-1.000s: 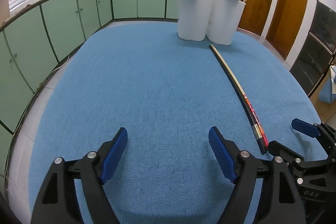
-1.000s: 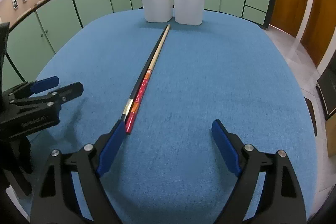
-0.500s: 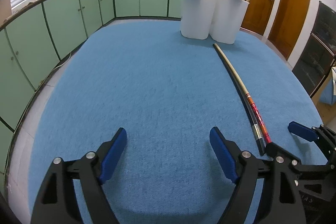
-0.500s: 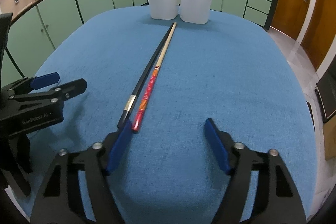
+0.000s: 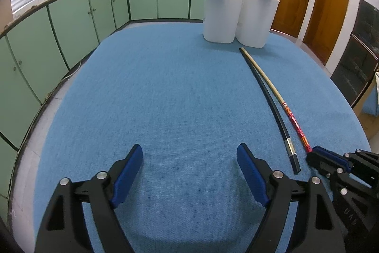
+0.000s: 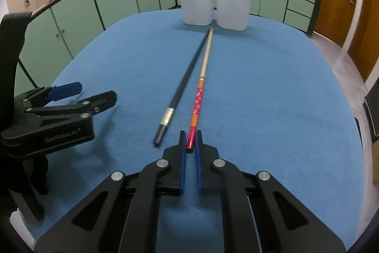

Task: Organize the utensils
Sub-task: 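Grasp the red-banded chopstick with the right gripper, then grasp the black chopstick with the left gripper while the right gripper holds its chopstick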

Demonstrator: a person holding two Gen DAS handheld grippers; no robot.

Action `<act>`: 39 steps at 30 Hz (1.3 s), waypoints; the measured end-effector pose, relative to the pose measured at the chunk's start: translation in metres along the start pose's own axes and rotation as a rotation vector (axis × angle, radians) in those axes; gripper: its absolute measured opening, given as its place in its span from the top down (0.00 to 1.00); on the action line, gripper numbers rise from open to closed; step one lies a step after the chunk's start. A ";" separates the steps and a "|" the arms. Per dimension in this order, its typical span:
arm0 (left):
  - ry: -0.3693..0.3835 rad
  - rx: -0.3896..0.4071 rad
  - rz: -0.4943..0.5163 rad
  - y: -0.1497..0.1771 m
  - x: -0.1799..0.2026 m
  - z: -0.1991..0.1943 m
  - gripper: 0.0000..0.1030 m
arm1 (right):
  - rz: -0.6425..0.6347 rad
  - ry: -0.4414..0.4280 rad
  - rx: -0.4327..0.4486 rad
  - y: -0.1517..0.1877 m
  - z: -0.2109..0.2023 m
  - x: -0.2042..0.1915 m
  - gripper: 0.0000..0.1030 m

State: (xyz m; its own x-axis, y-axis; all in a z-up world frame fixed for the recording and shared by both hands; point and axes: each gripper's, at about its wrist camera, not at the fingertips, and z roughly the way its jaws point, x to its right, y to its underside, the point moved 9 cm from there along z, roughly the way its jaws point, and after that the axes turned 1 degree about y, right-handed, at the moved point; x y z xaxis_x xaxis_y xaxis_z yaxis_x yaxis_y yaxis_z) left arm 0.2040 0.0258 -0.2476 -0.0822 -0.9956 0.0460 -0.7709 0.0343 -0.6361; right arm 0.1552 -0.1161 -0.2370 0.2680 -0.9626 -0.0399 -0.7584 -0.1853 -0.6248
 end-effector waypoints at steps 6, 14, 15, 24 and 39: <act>0.021 0.000 0.011 0.001 0.011 -0.002 0.22 | 0.054 0.035 0.005 0.007 -0.008 0.031 0.95; 0.105 -0.009 0.032 0.005 0.050 -0.004 0.22 | 0.111 0.082 0.011 0.016 -0.014 0.065 0.95; 0.112 -0.010 0.035 0.005 0.054 -0.004 0.23 | 0.114 0.084 0.012 0.016 -0.014 0.068 0.95; 0.097 -0.039 0.090 0.011 0.085 0.005 0.31 | 0.126 0.084 0.012 0.016 -0.014 0.078 0.95; 0.064 -0.012 0.081 0.011 0.091 0.004 0.78 | 0.120 0.059 0.013 0.017 -0.014 0.076 0.94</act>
State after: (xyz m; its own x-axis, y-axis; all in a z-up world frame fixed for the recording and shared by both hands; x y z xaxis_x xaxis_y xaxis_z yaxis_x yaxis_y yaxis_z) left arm 0.1904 -0.0645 -0.2531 -0.1844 -0.9819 0.0444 -0.7673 0.1156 -0.6308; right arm 0.1543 -0.1957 -0.2402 0.1397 -0.9878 -0.0693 -0.7753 -0.0656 -0.6282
